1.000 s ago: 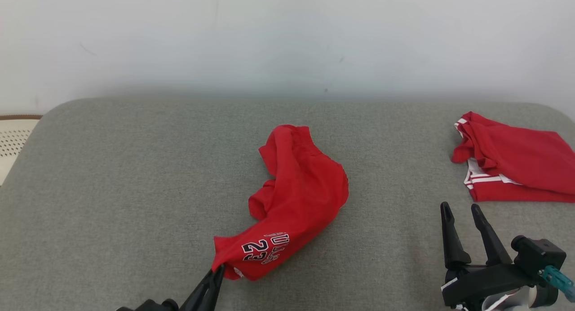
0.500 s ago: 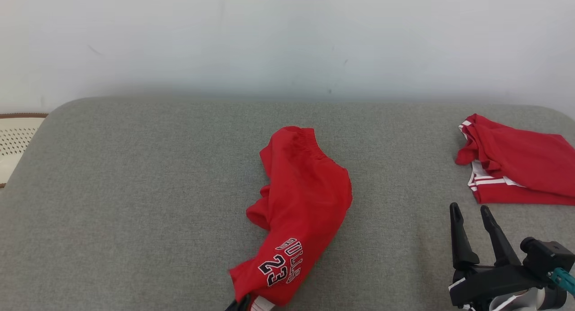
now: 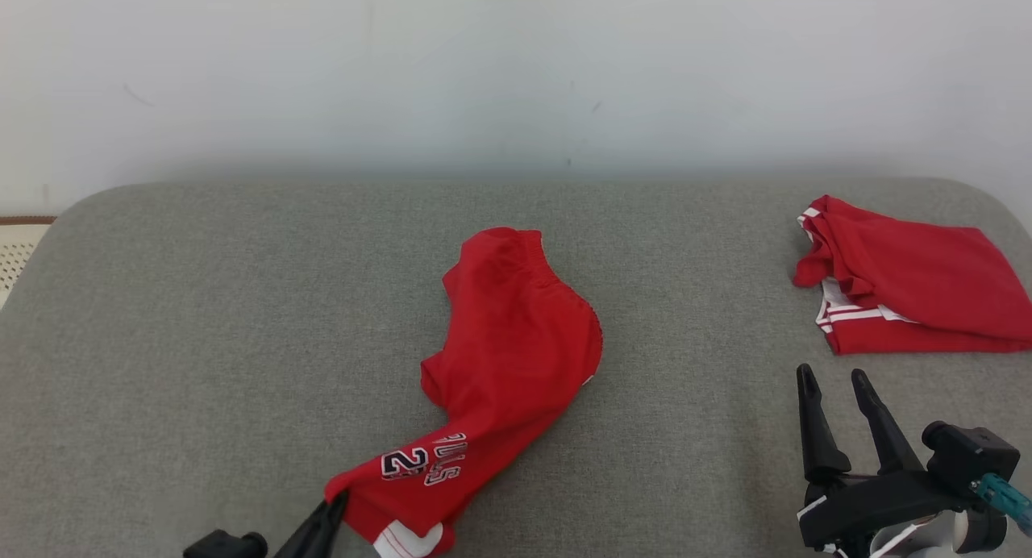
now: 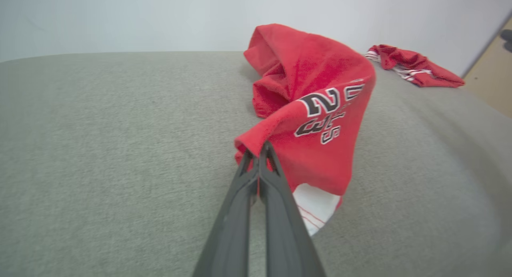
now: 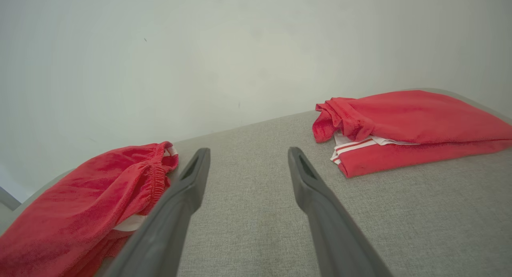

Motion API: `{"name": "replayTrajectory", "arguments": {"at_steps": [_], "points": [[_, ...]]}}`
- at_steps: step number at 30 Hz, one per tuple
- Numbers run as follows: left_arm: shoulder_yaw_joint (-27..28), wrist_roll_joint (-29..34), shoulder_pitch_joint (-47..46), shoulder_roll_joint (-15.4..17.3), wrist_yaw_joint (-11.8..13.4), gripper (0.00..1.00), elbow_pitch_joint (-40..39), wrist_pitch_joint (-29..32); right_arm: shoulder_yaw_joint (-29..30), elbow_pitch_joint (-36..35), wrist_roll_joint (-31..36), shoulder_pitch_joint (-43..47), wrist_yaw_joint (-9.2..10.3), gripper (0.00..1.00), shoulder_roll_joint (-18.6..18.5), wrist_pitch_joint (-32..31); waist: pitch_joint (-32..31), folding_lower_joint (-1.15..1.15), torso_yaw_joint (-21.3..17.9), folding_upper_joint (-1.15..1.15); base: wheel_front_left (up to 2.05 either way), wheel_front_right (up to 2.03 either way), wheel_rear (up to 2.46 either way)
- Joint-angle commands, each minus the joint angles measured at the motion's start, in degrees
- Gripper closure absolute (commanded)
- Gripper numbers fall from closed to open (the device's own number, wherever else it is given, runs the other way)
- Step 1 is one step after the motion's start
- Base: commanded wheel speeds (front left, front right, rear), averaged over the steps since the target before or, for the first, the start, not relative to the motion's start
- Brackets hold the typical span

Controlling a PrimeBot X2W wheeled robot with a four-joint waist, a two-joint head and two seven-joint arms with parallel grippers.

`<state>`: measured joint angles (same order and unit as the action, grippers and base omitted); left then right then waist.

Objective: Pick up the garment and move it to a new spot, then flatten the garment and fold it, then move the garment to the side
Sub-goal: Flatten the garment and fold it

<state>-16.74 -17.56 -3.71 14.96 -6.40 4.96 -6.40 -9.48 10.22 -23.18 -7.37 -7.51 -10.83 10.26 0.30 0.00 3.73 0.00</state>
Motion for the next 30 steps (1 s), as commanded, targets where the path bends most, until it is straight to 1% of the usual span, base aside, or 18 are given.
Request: {"name": "replayTrajectory", "arguments": {"at_steps": [1,2,3,5,6,11,12,13,14,15,17,20,25,30], "points": [[0.4,0.0,-0.9,0.2,0.1,1.00,0.7,-0.9,-0.1,0.1,-0.1,-0.2,0.04,0.00,-0.2,0.0,0.3,0.00,-0.5,0.00,0.00,0.00,0.00],[0.5,-0.3,-1.8,0.1,0.0,1.00,2.6,-1.5,-0.1,0.2,-0.1,-0.2,0.04,0.00,-0.2,0.0,0.5,0.00,-0.7,0.00,0.00,0.00,0.00],[0.4,0.6,-2.7,0.7,-0.1,1.00,4.3,-2.1,-0.3,0.3,-0.1,-0.4,0.04,0.00,-0.3,-0.1,0.7,0.00,-0.9,0.00,0.00,0.00,0.00],[0.7,0.2,-4.5,0.2,-0.1,1.00,8.0,-3.5,-0.2,0.5,-0.1,-0.5,0.04,0.00,-0.4,-0.2,1.1,0.00,-1.2,0.00,0.00,0.00,0.00],[0.4,1.2,-5.2,0.7,-0.1,1.00,9.7,-4.1,-0.3,0.5,-0.1,-0.6,0.04,0.00,-0.5,-0.4,1.3,0.00,-1.4,0.00,0.00,0.00,0.00],[1.0,1.4,-8.8,-0.5,0.4,1.00,16.9,-7.2,-0.2,0.8,0.0,-1.0,0.04,0.00,-0.8,-0.4,2.1,0.00,-1.6,0.00,0.00,0.00,0.00],[0.8,1.9,-9.2,-0.6,0.6,0.91,17.9,-7.7,-0.3,0.8,0.0,-1.0,0.04,0.00,-0.8,-0.4,2.2,0.00,-1.6,0.00,0.00,0.00,0.00],[0.9,1.9,-9.6,-0.9,0.8,0.60,18.8,-8.1,-0.3,0.9,-0.1,-1.1,0.04,0.00,-0.8,-0.4,2.2,0.00,-1.5,0.00,0.00,0.00,0.00],[1.1,2.0,-9.9,-1.4,1.0,0.35,19.5,-8.4,-0.2,1.0,-0.1,-1.1,0.04,0.00,-0.8,-0.4,2.3,0.00,-1.4,0.00,0.00,0.00,0.00],[1.2,2.2,-10.1,-1.8,1.2,0.00,20.2,-8.5,-0.1,1.1,-0.1,-1.2,0.04,0.00,-0.8,-0.4,2.3,0.00,-1.2,0.00,0.00,0.00,0.00],[1.7,2.6,-10.0,-2.4,1.7,0.00,20.8,-8.8,0.0,1.2,0.0,-1.1,0.04,0.00,-0.7,-0.3,2.3,0.00,-0.8,0.00,0.00,0.00,0.00],[3.6,3.0,-8.7,-3.4,3.0,0.00,18.7,-8.9,0.0,1.3,0.0,-1.1,0.04,0.00,-0.7,-0.2,2.3,0.00,-0.1,0.00,0.00,0.00,0.00],[7.8,4.2,-4.9,-5.5,4.0,0.00,11.1,-8.9,-0.2,1.5,-0.3,-1.0,0.04,0.00,-0.7,-0.2,2.4,0.00,1.4,0.00,0.00,0.00,0.00],[11.8,5.7,-0.6,-8.5,5.0,0.00,2.5,-8.9,-0.7,2.1,-0.5,-1.0,0.04,0.00,-0.9,-0.3,2.6,0.00,2.8,0.00,0.00,0.00,0.00]]}}
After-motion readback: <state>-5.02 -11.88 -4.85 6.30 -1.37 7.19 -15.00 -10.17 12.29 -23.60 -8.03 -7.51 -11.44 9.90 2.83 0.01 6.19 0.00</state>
